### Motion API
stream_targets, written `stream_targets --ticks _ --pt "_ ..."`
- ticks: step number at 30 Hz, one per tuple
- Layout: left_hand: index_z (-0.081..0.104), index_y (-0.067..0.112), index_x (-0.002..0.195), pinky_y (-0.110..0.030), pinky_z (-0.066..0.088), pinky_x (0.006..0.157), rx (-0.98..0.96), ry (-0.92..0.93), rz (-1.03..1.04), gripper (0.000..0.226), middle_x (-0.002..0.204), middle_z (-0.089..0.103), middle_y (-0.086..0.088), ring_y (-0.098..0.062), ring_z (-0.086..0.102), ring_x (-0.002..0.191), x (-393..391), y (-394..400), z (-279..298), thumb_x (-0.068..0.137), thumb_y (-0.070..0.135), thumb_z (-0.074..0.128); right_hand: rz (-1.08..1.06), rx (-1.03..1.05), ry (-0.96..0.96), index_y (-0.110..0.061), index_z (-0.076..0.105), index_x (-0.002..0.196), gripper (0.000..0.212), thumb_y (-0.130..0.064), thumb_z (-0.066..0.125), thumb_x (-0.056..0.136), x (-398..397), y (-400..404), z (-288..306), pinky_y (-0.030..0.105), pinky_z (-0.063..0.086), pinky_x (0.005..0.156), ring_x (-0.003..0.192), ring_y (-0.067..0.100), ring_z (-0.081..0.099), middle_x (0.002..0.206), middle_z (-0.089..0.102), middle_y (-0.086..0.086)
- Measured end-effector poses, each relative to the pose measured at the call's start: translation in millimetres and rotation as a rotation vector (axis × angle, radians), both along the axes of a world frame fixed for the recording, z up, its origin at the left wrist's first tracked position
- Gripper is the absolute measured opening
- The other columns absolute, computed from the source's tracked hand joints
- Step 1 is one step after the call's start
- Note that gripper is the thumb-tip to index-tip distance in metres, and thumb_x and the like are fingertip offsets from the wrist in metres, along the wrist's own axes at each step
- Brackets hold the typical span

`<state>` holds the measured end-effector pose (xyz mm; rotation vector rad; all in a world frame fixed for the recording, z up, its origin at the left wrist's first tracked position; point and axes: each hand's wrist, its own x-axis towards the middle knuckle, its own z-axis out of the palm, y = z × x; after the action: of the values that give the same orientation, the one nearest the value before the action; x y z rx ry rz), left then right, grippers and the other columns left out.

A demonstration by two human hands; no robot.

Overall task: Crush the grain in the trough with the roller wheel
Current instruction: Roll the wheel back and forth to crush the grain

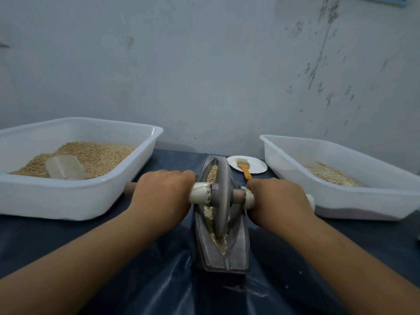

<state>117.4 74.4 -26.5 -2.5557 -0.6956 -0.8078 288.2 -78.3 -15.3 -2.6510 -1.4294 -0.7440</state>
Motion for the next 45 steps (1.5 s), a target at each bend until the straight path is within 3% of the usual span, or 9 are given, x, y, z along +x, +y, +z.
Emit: stream_targets --ticks 6,12,17,20,26,32,35,39,45 --pt "0.033 0.031 0.077 -0.024 0.012 0.046 -0.122 -0.017 0.108 0.027 0.060 0.035 0.009 -0.004 0.026 0.051 12.9 0.6 6.7 0.083 0.031 0.059 -0.004 -0.041 0.105 -0.028 0.049 0.072 0.012 -0.026 0.060 0.076 3.6 18.3 10.5 0.026 0.024 0.050 0.055 0.012 0.036 0.064 0.046 -0.010" --pt "0.027 0.031 0.069 -0.025 0.032 0.048 -0.024 -0.039 -0.014 0.041 0.054 0.031 0.011 -0.009 0.038 0.050 2.1 0.7 -4.8 0.077 0.031 0.067 0.010 0.039 -0.021 -0.032 0.029 0.064 0.034 -0.028 0.060 0.077 1.1 0.1 -5.5 0.026 0.015 0.047 0.052 0.005 0.026 0.059 0.035 -0.012" --pt "0.031 0.031 0.075 -0.024 0.010 0.046 -0.114 -0.027 0.080 0.031 0.059 0.033 0.011 -0.002 0.026 0.051 9.4 1.2 4.1 0.083 0.035 0.061 0.015 0.007 0.068 -0.028 0.035 0.066 0.026 -0.020 0.057 0.079 3.3 15.1 1.9 0.029 0.033 0.058 0.064 0.020 0.045 0.063 0.042 -0.009" --pt "0.033 0.030 0.076 -0.024 0.017 0.046 -0.101 -0.055 0.055 0.028 0.059 0.033 0.010 -0.006 0.030 0.051 9.9 -0.9 3.1 0.083 0.032 0.060 0.021 0.016 0.079 -0.030 0.038 0.072 0.023 -0.022 0.057 0.081 0.8 12.1 3.4 0.030 0.036 0.060 0.068 0.020 0.047 0.066 0.043 -0.008" --pt "0.035 0.027 0.067 -0.023 0.023 0.044 -0.008 -0.076 -0.041 0.039 0.052 0.037 0.010 -0.012 0.041 0.045 -5.9 -1.4 -10.4 0.072 0.028 0.073 0.079 0.119 -0.117 -0.029 0.038 0.076 0.026 -0.018 0.062 0.078 -8.1 -3.9 -5.8 0.032 0.027 0.056 0.062 0.021 0.042 0.069 0.052 -0.005" --pt "0.033 0.029 0.075 -0.027 0.030 0.053 -0.123 -0.032 0.031 0.026 0.060 0.035 0.009 -0.013 0.043 0.058 7.0 -1.0 1.0 0.084 0.031 0.058 0.037 0.079 0.019 -0.029 0.049 0.085 0.013 -0.019 0.056 0.084 -8.4 4.7 1.1 0.031 0.036 0.062 0.076 0.022 0.055 0.085 0.064 -0.003" --pt "0.029 0.028 0.072 -0.025 0.016 0.048 0.008 -0.054 -0.027 0.037 0.055 0.026 0.009 -0.010 0.030 0.050 0.1 -7.2 0.2 0.077 0.029 0.066 0.063 0.139 0.015 -0.029 0.041 0.081 0.019 -0.021 0.059 0.082 -11.3 -9.2 -8.0 0.032 0.032 0.059 0.072 0.021 0.051 0.078 0.057 -0.006" --pt "0.032 0.025 0.070 -0.028 0.027 0.051 0.109 -0.054 -0.068 0.040 0.057 0.029 0.009 -0.017 0.037 0.050 -0.4 -7.6 1.1 0.071 0.025 0.072 0.090 0.195 0.025 -0.029 0.041 0.079 0.023 -0.019 0.062 0.078 -15.1 -19.7 -15.1 0.033 0.031 0.056 0.066 0.018 0.048 0.071 0.048 -0.009" --pt "0.034 0.027 0.080 -0.031 0.035 0.061 -0.048 0.025 -0.036 0.028 0.068 0.039 0.008 -0.015 0.045 0.066 11.9 -2.9 11.6 0.085 0.033 0.060 0.019 0.110 0.129 -0.026 0.047 0.090 0.013 -0.017 0.055 0.086 -13.3 -5.5 -4.5 0.034 0.039 0.065 0.082 0.022 0.055 0.089 0.061 -0.003"
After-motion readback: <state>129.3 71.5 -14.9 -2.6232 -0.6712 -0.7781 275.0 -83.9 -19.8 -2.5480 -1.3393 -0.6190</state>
